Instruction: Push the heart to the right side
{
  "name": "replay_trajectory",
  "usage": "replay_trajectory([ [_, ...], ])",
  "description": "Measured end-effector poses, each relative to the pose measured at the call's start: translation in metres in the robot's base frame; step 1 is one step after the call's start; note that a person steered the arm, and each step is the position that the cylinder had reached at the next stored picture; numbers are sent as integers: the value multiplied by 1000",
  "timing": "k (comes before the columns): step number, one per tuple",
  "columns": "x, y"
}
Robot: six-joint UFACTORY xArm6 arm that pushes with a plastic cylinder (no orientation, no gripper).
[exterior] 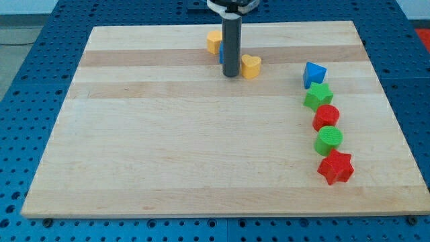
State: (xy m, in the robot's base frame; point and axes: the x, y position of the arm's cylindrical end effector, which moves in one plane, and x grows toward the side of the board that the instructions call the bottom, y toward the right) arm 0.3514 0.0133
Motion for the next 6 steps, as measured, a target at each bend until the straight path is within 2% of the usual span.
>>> replay_trajectory([
  [4, -17, 43],
  [6, -27, 36],
])
